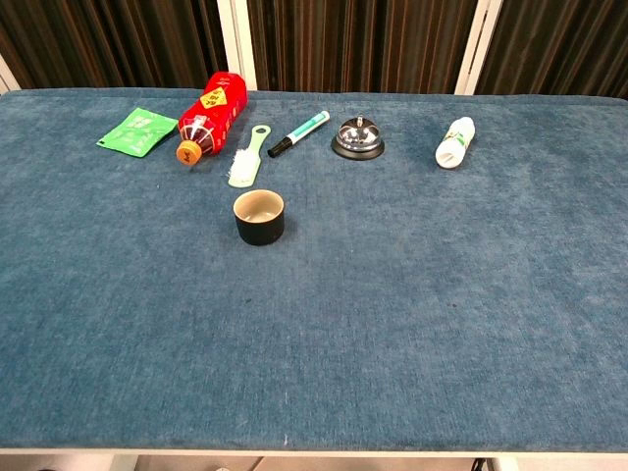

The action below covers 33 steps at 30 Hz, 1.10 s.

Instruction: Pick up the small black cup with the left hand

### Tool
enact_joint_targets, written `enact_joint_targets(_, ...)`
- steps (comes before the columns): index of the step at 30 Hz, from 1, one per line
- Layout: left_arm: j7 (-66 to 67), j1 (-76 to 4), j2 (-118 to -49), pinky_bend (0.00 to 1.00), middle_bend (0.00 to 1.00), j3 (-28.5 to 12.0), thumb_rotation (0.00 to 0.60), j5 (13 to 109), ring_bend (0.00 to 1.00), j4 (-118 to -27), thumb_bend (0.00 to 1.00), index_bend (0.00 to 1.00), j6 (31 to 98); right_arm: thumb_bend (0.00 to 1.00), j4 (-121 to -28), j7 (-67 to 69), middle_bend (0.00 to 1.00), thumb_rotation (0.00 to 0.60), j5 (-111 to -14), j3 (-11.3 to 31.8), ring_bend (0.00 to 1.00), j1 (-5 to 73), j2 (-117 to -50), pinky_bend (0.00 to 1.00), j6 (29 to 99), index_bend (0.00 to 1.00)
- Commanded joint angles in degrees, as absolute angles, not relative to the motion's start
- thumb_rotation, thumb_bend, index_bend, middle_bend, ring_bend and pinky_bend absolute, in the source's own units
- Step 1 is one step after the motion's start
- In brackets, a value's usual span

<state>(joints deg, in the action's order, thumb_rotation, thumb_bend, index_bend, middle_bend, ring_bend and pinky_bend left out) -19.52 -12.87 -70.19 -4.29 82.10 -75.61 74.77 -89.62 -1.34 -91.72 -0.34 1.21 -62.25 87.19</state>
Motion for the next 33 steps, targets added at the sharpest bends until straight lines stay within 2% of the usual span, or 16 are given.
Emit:
enact_joint_targets(1,-19.4,-12.9,-70.2,0.07,0.06,-4.2,0.600,82.2,0.00,-75.6,0.14,0.15,74.7,0.20,-89.6,-1.3,0.06,0.600,-91.9,-0.3,0.01,1.2,-62.3,0.06,87.4,0.18)
enact_joint_targets(15,-23.2,-13.9,-69.3,0.07,0.06,-2.9,0.600,85.9,0.00,-79.0,0.14,0.13,74.7,0.20,-89.3,-1.3,0.06,0.600,-91.7,-0.7,0.01,0.7,-62.0,0.06,87.3,0.19)
enact_joint_targets(19,-24.7,-14.4,-68.2,0.07,0.06,-1.1,0.600,89.5,0.00,-81.5,0.13,0.13,74.9,0.20,-89.7,-0.4,0.06,0.600,-91.3,-0.7,0.01,0.6,-61.8,0.06,87.2,0.19)
enact_joint_targets(26,-30.0,-19.3,-69.0,0.07,0.06,1.8,0.600,96.7,0.00,-84.8,0.13,0.12,70.6,0.20,-90.8,0.4,0.06,0.600,-89.2,-0.2,0.01,1.1,-60.9,0.06,85.2,0.18)
enact_joint_targets(33,-31.2,-24.8,-72.4,0.07,0.06,0.4,0.600,96.7,0.00,-86.8,0.13,0.12,65.5,0.20,-91.2,1.1,0.06,0.600,-89.0,-0.3,0.01,1.1,-60.4,0.06,84.9,0.18)
